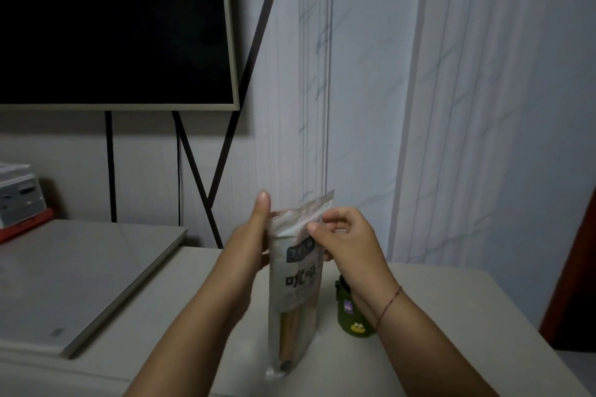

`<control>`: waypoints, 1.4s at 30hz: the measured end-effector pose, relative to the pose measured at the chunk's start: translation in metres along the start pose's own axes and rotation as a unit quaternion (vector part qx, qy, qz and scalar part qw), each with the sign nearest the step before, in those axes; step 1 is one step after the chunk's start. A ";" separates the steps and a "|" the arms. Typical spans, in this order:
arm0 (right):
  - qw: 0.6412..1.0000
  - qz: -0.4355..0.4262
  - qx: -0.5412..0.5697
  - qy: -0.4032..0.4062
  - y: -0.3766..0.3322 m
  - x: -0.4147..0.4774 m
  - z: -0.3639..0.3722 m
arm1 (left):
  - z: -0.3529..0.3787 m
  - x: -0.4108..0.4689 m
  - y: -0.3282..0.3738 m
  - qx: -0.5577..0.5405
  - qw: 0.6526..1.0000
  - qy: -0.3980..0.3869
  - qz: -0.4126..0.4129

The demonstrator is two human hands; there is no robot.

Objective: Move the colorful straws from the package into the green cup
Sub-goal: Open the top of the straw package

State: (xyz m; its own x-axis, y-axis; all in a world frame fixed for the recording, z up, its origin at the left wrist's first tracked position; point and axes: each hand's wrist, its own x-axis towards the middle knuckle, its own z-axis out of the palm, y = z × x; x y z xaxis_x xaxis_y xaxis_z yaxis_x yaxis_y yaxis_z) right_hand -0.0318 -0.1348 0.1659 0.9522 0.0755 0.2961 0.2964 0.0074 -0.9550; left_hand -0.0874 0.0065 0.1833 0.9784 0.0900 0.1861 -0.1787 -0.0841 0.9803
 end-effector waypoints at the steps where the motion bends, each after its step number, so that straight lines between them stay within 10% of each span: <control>1: 0.999 0.018 0.015 -0.023 -0.005 0.002 0.000 | -0.004 0.006 0.008 0.016 1.000 -0.002 -0.021; 18: 0.958 0.199 0.169 -0.117 -0.044 0.008 0.006 | -0.018 0.021 0.040 0.088 0.991 -0.044 -0.093; 42: 0.988 0.086 0.124 -0.041 -0.015 0.002 -0.010 | -0.012 0.014 0.029 0.050 0.985 0.147 -0.071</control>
State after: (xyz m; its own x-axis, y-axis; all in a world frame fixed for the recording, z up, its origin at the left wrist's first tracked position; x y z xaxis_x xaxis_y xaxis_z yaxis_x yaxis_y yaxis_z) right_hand -0.0335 -0.1447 0.1809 0.9745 0.1770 0.1376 0.0947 0.2312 -0.9683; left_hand -0.0804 0.0169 0.2151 0.9180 0.3898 0.0725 -0.0164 -0.1453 0.9892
